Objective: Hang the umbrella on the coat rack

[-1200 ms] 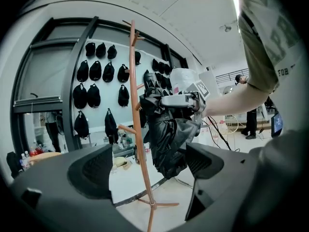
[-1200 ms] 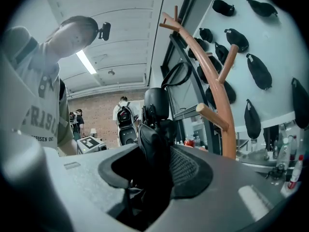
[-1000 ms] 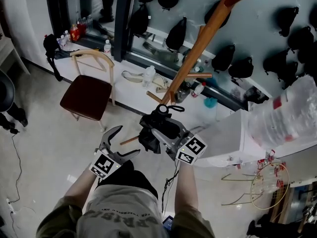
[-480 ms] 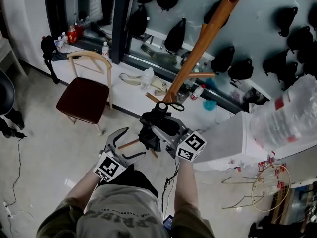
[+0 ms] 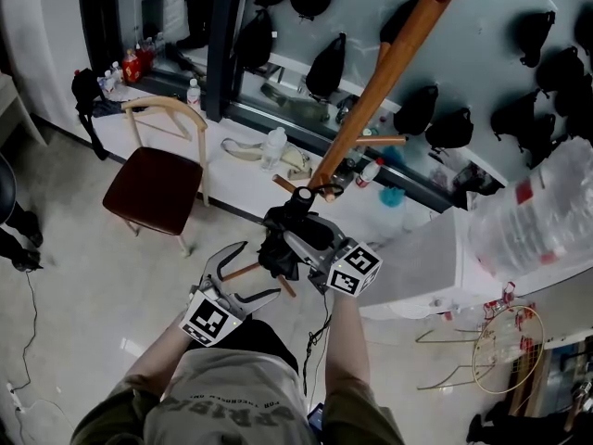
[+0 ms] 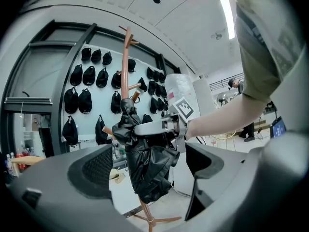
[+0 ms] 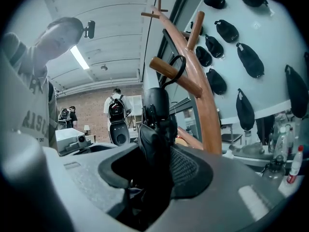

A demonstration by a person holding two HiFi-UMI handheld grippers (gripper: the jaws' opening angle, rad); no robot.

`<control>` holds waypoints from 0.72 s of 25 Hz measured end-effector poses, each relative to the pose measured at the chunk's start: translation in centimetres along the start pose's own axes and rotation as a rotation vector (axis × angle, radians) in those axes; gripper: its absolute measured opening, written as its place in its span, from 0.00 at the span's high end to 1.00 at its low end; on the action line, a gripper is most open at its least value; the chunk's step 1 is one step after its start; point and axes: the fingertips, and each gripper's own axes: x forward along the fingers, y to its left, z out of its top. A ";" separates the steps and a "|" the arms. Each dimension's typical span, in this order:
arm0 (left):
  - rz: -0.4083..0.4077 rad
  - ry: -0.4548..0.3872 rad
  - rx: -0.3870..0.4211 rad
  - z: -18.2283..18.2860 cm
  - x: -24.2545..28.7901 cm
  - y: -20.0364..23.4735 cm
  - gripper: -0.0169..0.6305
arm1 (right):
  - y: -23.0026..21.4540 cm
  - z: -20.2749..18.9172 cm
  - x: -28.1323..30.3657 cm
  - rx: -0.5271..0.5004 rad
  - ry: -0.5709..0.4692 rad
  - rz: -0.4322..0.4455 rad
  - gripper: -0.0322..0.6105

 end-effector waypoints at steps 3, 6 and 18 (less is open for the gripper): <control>-0.003 -0.008 0.003 0.0 0.2 -0.1 0.27 | -0.8 -0.8 0.1 0.004 0.019 -0.025 0.66; -0.004 -0.007 0.009 -0.1 0.5 -0.3 0.27 | -1.4 -1.9 0.0 0.010 0.037 -0.057 0.66; -0.005 0.028 -0.008 -1.8 0.7 -1.0 0.27 | -5.5 -6.1 -1.1 -0.093 0.060 -0.350 0.65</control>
